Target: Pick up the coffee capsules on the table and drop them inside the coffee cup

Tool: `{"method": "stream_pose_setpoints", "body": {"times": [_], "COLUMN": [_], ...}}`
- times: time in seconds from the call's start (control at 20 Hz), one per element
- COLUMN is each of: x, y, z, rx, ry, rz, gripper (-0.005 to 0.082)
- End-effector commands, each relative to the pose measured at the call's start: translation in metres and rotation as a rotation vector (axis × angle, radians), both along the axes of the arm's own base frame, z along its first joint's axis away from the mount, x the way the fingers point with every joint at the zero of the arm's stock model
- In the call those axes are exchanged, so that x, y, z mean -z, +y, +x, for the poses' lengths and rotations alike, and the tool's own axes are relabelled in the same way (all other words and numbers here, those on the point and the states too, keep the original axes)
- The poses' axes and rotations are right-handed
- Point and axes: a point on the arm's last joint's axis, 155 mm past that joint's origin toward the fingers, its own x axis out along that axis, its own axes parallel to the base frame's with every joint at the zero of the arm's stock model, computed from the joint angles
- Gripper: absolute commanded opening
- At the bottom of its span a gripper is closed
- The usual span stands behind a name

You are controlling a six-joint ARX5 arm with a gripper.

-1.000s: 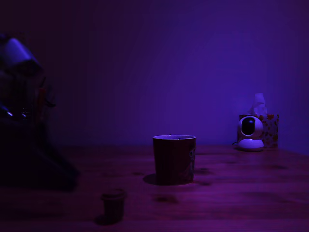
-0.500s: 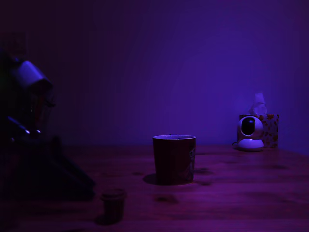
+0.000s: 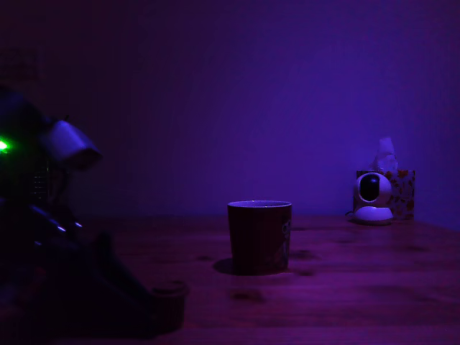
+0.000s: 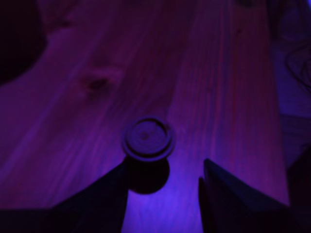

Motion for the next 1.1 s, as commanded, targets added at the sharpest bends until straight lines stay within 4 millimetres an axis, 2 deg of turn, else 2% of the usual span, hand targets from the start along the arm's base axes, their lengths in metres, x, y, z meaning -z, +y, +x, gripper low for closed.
{"method": "stream_pose_setpoints", "body": {"times": [0.0, 0.25, 0.5, 1.05], "x": [-0.004, 0.000, -0.003, -0.004], "y": [-0.008, -0.020, -0.030, -0.031], "z": [0.006, 0.011, 0.006, 0.005], "rx": [0.012, 0.031, 0.063, 0.074], "ry": [-0.012, 0.000, -0.007, -0.006], "rz": [-0.013, -0.011, -0.016, -0.024], "gripper": [0.0443, 0.0443, 0.0443, 0.0443]}}
